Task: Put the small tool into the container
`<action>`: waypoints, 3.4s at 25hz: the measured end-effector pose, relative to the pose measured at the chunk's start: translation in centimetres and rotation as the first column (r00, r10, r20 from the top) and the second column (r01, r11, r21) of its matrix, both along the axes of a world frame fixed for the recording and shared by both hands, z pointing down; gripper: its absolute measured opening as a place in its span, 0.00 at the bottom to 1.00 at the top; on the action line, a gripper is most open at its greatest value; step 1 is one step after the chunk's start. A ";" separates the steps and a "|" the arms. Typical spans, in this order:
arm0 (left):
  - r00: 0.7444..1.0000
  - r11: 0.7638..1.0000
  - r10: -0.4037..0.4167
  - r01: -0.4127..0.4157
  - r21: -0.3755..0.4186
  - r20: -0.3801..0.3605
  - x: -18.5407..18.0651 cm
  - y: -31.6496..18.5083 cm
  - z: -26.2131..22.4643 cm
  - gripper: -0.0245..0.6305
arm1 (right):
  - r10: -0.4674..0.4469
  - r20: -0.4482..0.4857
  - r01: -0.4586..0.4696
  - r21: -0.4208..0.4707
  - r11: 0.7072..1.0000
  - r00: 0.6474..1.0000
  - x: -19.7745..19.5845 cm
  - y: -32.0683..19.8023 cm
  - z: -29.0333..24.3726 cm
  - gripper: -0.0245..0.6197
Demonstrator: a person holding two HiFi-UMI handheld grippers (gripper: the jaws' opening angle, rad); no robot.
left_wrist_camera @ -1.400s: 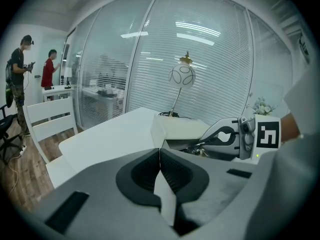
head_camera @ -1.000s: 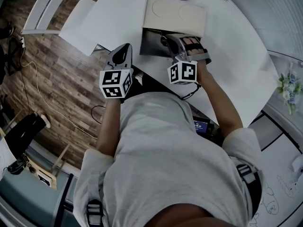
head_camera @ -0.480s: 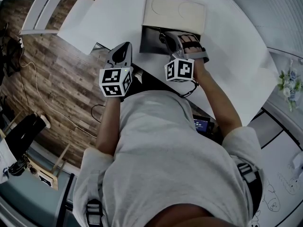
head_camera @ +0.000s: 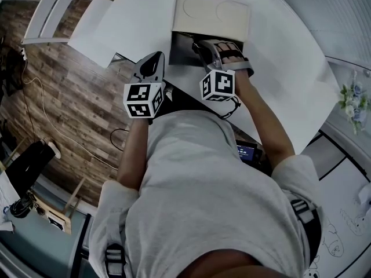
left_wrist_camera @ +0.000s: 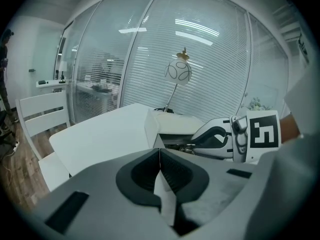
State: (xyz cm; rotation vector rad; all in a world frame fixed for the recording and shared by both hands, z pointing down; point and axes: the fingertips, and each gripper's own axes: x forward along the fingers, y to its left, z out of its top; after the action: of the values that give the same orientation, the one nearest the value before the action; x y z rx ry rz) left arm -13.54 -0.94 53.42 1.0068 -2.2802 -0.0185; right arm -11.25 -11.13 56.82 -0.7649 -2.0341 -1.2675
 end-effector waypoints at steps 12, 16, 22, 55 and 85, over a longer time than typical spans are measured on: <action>1.000 1.000 -0.006 0.006 -0.003 -0.007 0.4 -1.0 0.1 0.07 | -0.044 -0.080 0.041 -0.041 0.998 0.996 0.6 0.4 0.7 0.21; 1.000 1.000 -0.022 0.021 -0.019 -0.018 0.8 -1.0 0.1 0.07 | -0.042 -0.118 0.032 -0.080 0.996 0.992 0.8 0.4 0.6 0.26; 0.999 0.999 -0.009 0.007 -0.048 -0.034 1.3 -1.1 -0.2 0.07 | -0.013 -0.149 -0.014 -0.179 0.984 0.989 1.2 0.4 -0.9 0.27; 0.932 0.930 0.321 -0.344 0.132 0.170 11.1 -1.0 -8.6 0.07 | 0.866 -0.062 -0.537 -0.805 0.250 0.496 13.7 0.7 -14.3 0.08; 0.861 0.914 0.166 -0.317 0.252 0.481 13.8 -2.4 -26.0 0.07 | 0.872 0.227 -0.340 -0.855 0.392 0.435 19.1 -2.0 -30.4 0.08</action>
State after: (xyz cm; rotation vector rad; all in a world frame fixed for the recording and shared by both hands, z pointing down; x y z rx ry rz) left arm 0.24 -3.39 27.39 1.6168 -2.5966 -0.0602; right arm 7.89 -13.09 26.40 0.4270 -3.0163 -0.1507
